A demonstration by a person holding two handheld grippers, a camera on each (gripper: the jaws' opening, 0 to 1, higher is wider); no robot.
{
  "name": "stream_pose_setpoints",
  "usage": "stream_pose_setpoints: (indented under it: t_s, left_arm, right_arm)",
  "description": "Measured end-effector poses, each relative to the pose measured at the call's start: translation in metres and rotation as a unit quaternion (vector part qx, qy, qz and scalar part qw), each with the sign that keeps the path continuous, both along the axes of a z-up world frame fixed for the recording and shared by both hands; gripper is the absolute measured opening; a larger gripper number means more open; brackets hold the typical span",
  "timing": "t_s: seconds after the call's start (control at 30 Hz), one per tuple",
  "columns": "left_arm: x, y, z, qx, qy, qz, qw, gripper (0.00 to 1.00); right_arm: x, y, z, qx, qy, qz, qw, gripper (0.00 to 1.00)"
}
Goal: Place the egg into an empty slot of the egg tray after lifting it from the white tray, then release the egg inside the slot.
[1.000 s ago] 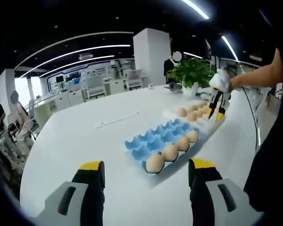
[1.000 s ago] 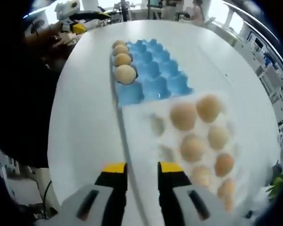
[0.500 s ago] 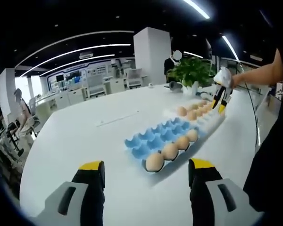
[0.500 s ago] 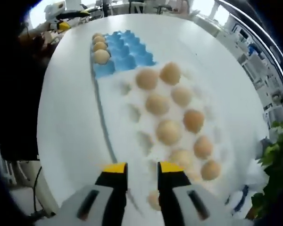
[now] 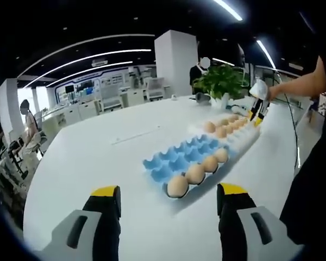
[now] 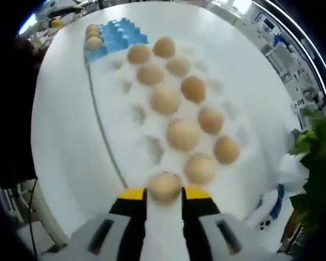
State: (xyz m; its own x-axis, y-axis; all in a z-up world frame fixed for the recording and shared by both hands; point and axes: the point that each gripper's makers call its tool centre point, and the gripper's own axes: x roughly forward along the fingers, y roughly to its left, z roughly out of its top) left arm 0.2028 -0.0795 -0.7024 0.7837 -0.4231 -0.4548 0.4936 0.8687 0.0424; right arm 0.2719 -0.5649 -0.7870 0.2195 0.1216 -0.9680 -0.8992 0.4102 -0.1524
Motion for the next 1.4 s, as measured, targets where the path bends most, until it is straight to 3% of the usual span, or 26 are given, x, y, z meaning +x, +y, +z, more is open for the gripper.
stream_pose_setpoints:
  t_s: [0.1, 0.2, 0.33, 0.47, 0.77, 0.93, 1.3, 1.4]
  left_arm:
    - [0.000, -0.001, 0.000, 0.002, 0.001, -0.001, 1.0000, 0.73]
    - [0.000, -0.001, 0.000, 0.002, 0.003, -0.001, 1.0000, 0.73]
    - [0.000, -0.002, -0.001, 0.005, 0.007, -0.001, 1.0000, 0.73]
    - [-0.001, -0.001, 0.000, 0.006, 0.006, 0.003, 1.0000, 0.72]
    - [0.005, -0.006, 0.002, 0.001, 0.004, 0.001, 1.0000, 0.72]
    - [0.006, -0.004, 0.002, 0.001, 0.004, 0.001, 1.0000, 0.72]
    - [0.009, -0.005, -0.004, 0.009, 0.011, -0.008, 0.9999, 0.73]
    - [0.009, -0.005, -0.005, 0.009, 0.011, -0.008, 0.9999, 0.81]
  right_arm:
    - [0.003, 0.002, -0.002, -0.007, -0.005, 0.023, 0.9997, 0.25]
    - [0.003, 0.002, -0.003, -0.007, 0.009, 0.041, 0.9991, 0.25]
    - [0.003, 0.000, -0.008, 0.035, 0.053, 0.008, 0.9979, 0.26]
    - [0.005, -0.002, -0.010, 0.068, 0.070, 0.017, 0.9951, 0.26]
    - [0.005, -0.001, -0.007, 0.044, 0.062, -0.001, 0.9971, 0.24]
    - [0.003, -0.002, 0.004, 0.065, 0.050, -0.025, 0.9963, 0.24]
    - [-0.001, 0.014, 0.022, 0.077, 0.034, -0.014, 0.9964, 0.24]
    - [-0.001, 0.018, 0.024, 0.084, 0.032, -0.014, 0.9958, 0.24]
